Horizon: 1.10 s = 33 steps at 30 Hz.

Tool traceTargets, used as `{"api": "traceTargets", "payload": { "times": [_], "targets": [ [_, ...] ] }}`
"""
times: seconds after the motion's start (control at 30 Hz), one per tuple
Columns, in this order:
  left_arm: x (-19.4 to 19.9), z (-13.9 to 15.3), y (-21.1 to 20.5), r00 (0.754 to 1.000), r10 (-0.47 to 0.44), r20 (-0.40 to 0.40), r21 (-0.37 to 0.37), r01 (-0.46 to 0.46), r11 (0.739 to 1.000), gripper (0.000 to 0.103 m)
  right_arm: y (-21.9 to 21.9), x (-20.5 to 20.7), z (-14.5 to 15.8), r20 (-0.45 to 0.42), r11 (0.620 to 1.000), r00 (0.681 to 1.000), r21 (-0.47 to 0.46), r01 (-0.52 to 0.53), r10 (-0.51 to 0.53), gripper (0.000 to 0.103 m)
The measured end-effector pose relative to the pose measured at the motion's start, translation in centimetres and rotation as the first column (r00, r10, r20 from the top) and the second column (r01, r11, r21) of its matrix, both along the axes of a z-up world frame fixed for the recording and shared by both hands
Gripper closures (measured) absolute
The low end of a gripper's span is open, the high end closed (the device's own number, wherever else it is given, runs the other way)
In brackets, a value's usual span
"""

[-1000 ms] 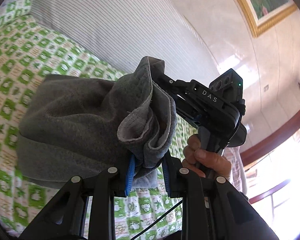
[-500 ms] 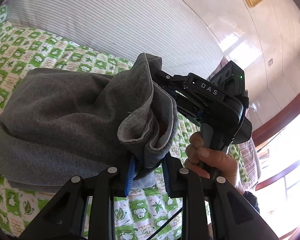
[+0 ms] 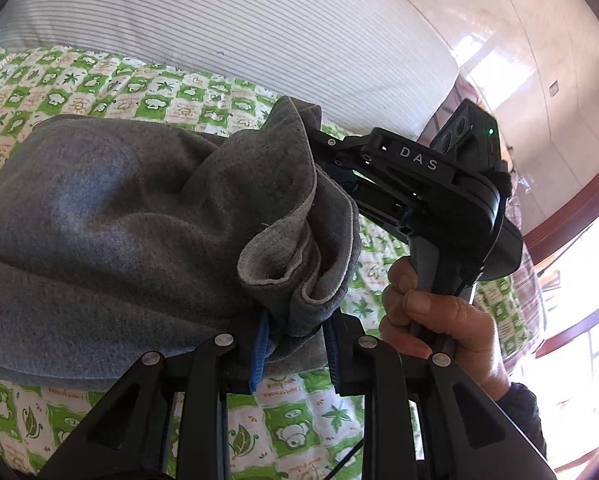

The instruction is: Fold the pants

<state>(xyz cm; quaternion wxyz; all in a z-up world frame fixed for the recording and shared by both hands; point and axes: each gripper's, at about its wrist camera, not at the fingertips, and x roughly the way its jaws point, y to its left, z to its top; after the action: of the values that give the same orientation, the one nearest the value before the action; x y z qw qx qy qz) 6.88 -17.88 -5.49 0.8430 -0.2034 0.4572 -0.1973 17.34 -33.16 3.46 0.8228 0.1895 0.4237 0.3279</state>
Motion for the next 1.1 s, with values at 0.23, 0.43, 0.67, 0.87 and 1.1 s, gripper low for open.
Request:
{"api": "traceTargets", "payload": {
  "times": [0.23, 0.43, 0.67, 0.87, 1.1],
  "targets": [
    [-0.5, -0.3, 0.0, 0.999, -0.029, -0.029, -0.011, 0.029, 1.0, 0.047, -2.2, -1.1, 0.3, -0.013, 0.993, 0.993, -0.021, 0.119, -0.119, 0.046],
    [-3.6, 1.4, 2.5, 0.997, -0.069, -0.021, -0.041, 0.068, 0.997, 0.037, -5.0, -4.7, 2.5, 0.032, 0.969, 0.969, -0.017, 0.245, -0.245, 0.043],
    [-6.0, 2.4, 9.2, 1.0, -0.025, 0.02, -0.007, 0.025, 1.0, 0.034, -3.6, -9.6, 4.6, 0.116, 0.957, 0.958, -0.092, 0.274, -0.263, 0.043],
    [-5.9, 0.6, 16.5, 0.994, 0.11, -0.018, 0.01, -0.11, 0.994, 0.034, 0.6, -13.0, 5.7, 0.179, 0.94, 0.962, -0.239, 0.244, -0.205, 0.041],
    [-3.8, -3.0, 20.9, 0.973, 0.191, -0.133, -0.012, -0.195, 0.981, 0.034, 4.7, -12.6, 2.6, 0.139, 0.881, 0.978, -0.426, 0.204, -0.159, 0.04]
  ]
}}
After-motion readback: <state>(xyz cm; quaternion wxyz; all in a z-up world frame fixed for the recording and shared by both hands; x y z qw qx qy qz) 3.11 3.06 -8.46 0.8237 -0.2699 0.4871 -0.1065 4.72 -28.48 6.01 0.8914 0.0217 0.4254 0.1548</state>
